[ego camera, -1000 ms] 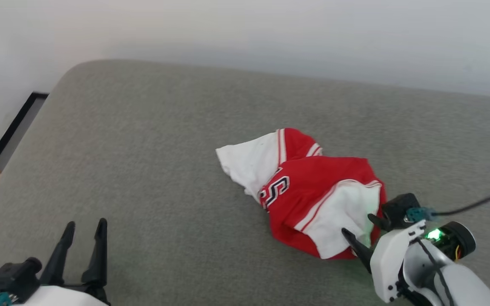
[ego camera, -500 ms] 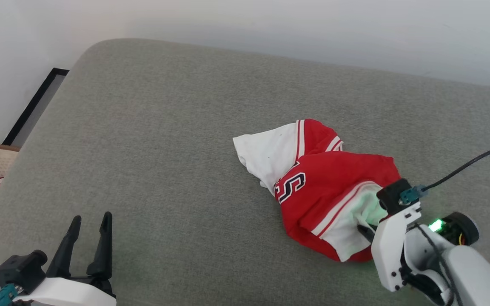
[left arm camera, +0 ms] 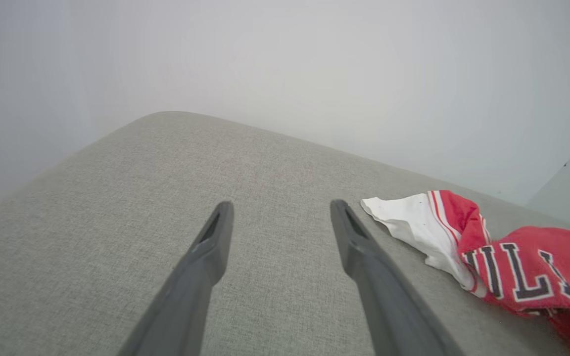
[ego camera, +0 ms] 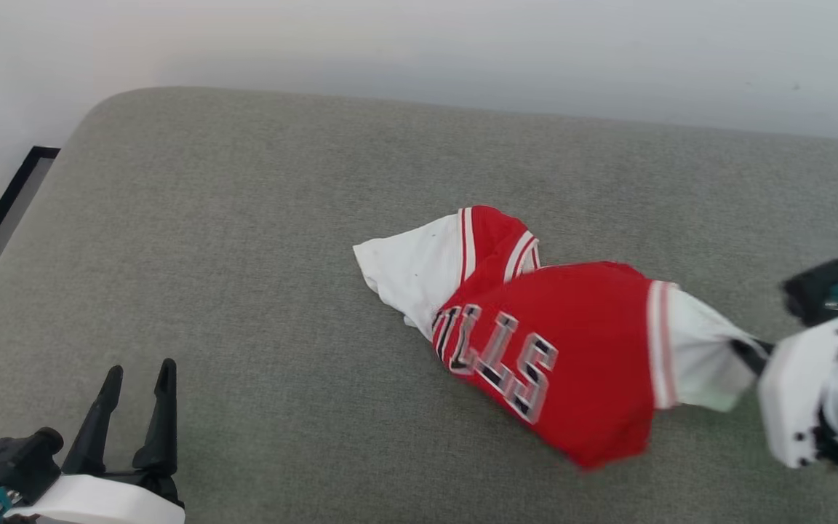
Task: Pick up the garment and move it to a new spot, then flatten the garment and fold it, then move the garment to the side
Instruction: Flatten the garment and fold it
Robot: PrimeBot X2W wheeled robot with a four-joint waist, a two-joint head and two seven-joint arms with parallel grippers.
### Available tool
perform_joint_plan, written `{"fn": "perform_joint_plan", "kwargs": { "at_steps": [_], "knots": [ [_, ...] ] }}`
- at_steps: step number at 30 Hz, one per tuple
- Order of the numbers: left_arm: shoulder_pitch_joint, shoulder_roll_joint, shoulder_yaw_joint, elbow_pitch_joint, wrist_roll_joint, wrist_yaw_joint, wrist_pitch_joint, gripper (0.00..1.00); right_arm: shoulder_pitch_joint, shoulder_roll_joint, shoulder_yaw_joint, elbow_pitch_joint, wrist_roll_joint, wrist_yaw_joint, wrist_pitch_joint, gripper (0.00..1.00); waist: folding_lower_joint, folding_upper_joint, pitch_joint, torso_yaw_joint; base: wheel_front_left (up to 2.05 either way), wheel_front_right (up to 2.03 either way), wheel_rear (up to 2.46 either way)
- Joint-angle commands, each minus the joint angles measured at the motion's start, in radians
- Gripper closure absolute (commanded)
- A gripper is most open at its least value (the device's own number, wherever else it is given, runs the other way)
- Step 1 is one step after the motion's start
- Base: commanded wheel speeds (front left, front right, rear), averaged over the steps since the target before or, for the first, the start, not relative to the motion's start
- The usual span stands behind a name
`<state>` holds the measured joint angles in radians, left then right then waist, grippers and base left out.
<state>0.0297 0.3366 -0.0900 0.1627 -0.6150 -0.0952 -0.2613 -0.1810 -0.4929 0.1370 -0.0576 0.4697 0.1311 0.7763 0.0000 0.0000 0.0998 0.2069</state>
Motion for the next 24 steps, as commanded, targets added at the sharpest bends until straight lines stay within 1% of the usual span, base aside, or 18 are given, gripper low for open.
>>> {"fn": "perform_joint_plan", "kwargs": {
  "at_steps": [1, 4, 7, 12, 14, 15, 16, 17, 18, 21, 24],
  "knots": [
    [0.008, 0.0, 0.003, -0.003, 0.005, -0.003, -0.005, 0.0, 0.018, -0.004, -0.017, -0.002, 0.008, -0.001, 0.006, 1.0, 0.0, 0.0, 0.001, -0.005, 0.0, 0.0, 0.0],
    [0.002, 0.002, 0.0, -0.001, 0.007, -0.007, -0.005, 0.0, 0.06, -0.012, -0.096, 0.015, -0.002, -0.001, 0.018, 1.0, 0.0, 0.0, 0.005, -0.012, 0.0, 0.0, 0.0],
    [-0.007, 0.003, -0.005, 0.004, 0.006, -0.01, -0.005, 0.0, 0.088, 0.001, -0.152, 0.063, -0.02, -0.001, 0.006, 1.0, 0.0, 0.0, 0.011, -0.016, 0.0, 0.0, 0.0],
    [-0.029, 0.013, -0.015, 0.014, 0.006, -0.013, 0.0, 0.0, 0.07, 0.045, -0.179, 0.192, -0.017, -0.001, -0.04, 1.0, 0.0, 0.0, 0.023, -0.025, 0.0, 0.0, 0.0],
    [-0.04, 0.021, -0.026, 0.018, 0.008, -0.017, 0.01, 0.0, 0.046, 0.051, -0.169, 0.234, -0.026, -0.001, -0.072, 1.0, 0.0, 0.0, 0.026, -0.028, 0.0, 0.0, 0.0],
    [-0.047, 0.026, -0.032, 0.021, 0.009, -0.018, 0.019, 0.0, 0.034, 0.061, -0.169, 0.26, -0.025, -0.001, -0.088, 0.8, 0.0, 0.0, 0.027, -0.03, 0.0, 0.0, 0.0],
    [-0.056, 0.029, -0.037, 0.023, 0.005, -0.018, 0.027, 0.0, 0.025, 0.065, -0.163, 0.28, -0.026, -0.001, -0.102, 0.56, 0.0, 0.0, 0.027, -0.032, 0.0, 0.0, 0.0],
    [-0.067, 0.035, -0.044, 0.023, 0.002, -0.02, 0.037, 0.0, 0.018, 0.065, -0.153, 0.294, -0.03, -0.001, -0.115, 0.15, 0.0, 0.0, 0.027, -0.034, 0.0, 0.0, 0.0],
    [-0.078, 0.04, -0.05, 0.023, 0.001, -0.021, 0.048, 0.0, 0.008, 0.07, -0.151, 0.308, -0.03, -0.001, -0.124, 0.0, 0.0, 0.0, 0.026, -0.038, 0.0, 0.0, 0.0],
    [-0.113, 0.064, -0.074, 0.012, -0.016, -0.028, 0.096, 0.0, -0.01, 0.069, -0.143, 0.322, -0.026, -0.001, -0.145, 0.0, 0.0, 0.0, 0.02, -0.053, 0.0, 0.0, 0.0],
    [-0.159, 0.098, -0.104, -0.001, -0.045, -0.031, 0.17, 0.0, -0.015, 0.084, -0.148, 0.301, -0.017, -0.001, -0.161, 0.0, 0.0, 0.0, 0.011, -0.077, 0.0, 0.0, 0.0]
  ]
}}
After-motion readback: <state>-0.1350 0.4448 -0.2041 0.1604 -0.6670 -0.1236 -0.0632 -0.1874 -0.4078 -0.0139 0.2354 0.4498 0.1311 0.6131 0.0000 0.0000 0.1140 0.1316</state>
